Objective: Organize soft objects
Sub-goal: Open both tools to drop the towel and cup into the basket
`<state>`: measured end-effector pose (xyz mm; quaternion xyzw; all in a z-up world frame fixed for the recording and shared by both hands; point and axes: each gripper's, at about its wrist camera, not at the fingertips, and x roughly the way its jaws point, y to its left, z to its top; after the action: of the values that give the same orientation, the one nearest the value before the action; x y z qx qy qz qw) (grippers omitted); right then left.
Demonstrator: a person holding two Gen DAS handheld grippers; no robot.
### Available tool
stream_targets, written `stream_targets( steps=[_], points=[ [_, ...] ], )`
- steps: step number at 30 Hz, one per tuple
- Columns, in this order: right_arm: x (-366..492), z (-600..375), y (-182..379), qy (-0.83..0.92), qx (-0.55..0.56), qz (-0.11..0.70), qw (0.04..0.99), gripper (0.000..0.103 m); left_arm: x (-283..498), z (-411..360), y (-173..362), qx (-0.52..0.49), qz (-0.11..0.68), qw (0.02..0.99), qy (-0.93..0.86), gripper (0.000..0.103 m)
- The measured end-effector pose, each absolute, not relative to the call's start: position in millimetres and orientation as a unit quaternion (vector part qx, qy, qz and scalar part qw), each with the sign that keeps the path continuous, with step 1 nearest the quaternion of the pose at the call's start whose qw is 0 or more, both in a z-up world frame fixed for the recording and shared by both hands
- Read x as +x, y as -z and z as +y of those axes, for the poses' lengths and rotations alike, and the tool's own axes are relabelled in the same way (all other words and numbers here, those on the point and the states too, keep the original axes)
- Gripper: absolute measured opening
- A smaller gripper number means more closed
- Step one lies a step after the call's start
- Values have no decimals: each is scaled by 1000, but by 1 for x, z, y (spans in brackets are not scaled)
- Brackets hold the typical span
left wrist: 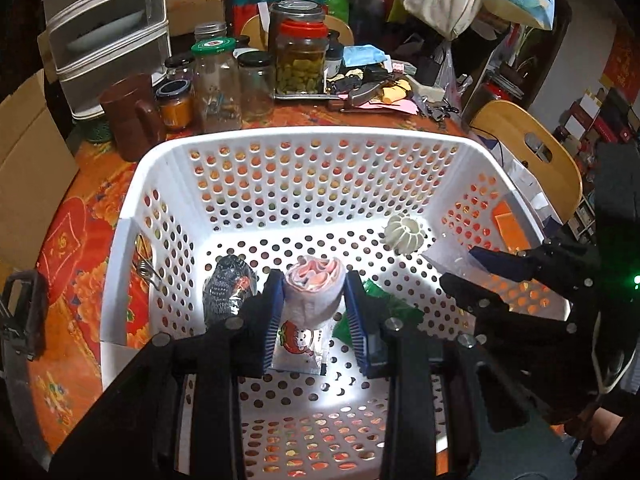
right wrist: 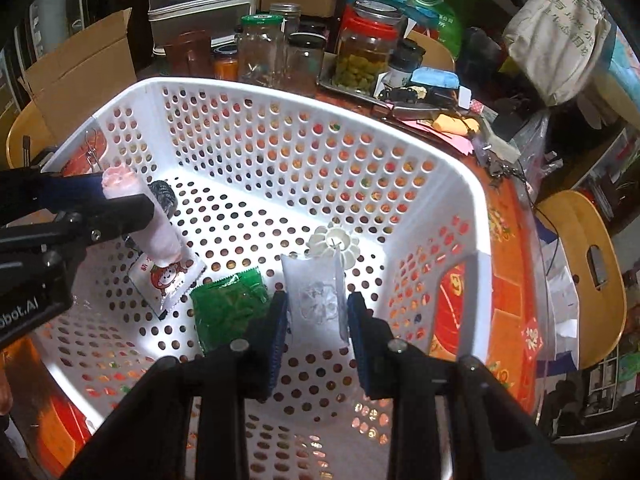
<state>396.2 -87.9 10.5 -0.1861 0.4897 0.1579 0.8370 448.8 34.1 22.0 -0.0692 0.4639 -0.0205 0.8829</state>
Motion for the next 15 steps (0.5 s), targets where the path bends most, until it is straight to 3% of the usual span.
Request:
stream_targets(
  steps=[3,4,5,7,9,12,13,15],
  points=[
    [396,-88,-11,-165,-177,486,840,41,445,35,-25,-72,456,886,26,40],
    [396,-87,-12,-166,-176,484,841,48,444,35,-27,-72,454,888,25,49],
    [395,-86,-13,-164,-177,483,842,63,442,35,-31,-72,448,891,23,57],
    [394,-86,-16,-164,-175,477,846,76,437,36,-36,-72,440,895,26,62],
    [391,-89,-22,-168,-165,471,850,76,430,38,-44,-72,429,900,29,68],
    [386,-99,-33,-173,-145,461,858,78,415,41,-60,-70,408,910,24,86],
    [384,-102,-37,-175,-140,459,860,83,409,41,-64,-65,402,913,25,92],
    [376,-110,-45,-180,-128,450,865,92,394,41,-76,-49,385,921,27,95]
  ],
)
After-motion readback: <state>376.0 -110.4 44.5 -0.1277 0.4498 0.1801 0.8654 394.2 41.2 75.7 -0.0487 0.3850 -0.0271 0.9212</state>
